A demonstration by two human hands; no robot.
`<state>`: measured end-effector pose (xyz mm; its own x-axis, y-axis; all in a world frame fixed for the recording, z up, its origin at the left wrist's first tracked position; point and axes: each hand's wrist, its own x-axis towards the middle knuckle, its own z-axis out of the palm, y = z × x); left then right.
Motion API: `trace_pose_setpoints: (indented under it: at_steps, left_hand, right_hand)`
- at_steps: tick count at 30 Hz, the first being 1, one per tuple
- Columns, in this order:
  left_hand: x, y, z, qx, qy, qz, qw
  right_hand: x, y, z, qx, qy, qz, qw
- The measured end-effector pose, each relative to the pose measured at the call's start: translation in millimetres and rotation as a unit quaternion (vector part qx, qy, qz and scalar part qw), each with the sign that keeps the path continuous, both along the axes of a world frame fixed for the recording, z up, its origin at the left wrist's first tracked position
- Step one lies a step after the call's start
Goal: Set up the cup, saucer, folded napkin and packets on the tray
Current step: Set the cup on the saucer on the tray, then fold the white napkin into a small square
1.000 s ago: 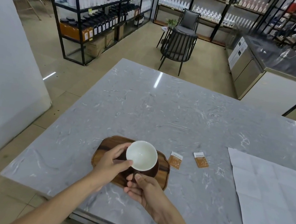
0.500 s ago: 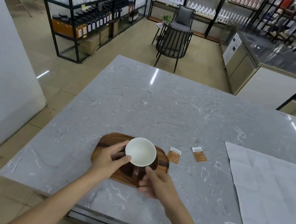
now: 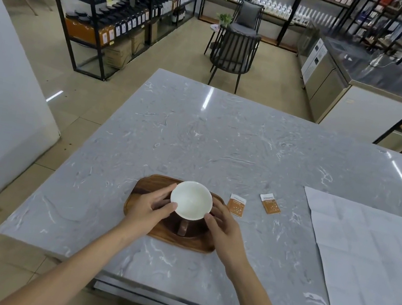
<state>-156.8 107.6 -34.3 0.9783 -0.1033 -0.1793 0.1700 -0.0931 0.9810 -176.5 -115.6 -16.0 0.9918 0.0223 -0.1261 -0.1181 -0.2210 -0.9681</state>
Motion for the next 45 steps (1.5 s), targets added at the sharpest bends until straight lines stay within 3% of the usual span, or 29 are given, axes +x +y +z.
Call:
trace_pose_setpoints:
  at_steps: [21,24,27,30,35,45]
  left_hand:
    - [1.5,6.6,-7.5,-0.016,-0.011,-0.024,1.0]
    - [1.1,5.4,-0.4,0.027,-0.03,0.002,0.999]
    - [1.9,3.3,12.3,0.209,-0.127,0.013,0.97]
    - [-1.0,-10.1,31.5,0.358,-0.252,0.004,0.899]
    - [-12.5,-75.4,49.9,0.376,-0.351,-0.065,0.855]
    - [-29.2,-235.3,10.9,0.37,-0.301,-0.227,0.849]
  right_hand:
    - [0.1,0.6,-7.8,-0.003,-0.003,-0.02,1.0]
    - [-4.7,-5.6,-9.5,-0.04,-0.028,-0.035,0.998]
    - [-11.4,-24.9,-9.4,-0.067,-0.058,-0.04,0.995]
    - [-18.9,-55.0,-8.4,-0.111,-0.075,-0.048,0.99]
    - [-33.0,-118.6,-11.1,-0.156,-0.09,-0.07,0.981]
    - [-69.0,-277.4,-17.8,-0.249,-0.094,-0.079,0.961]
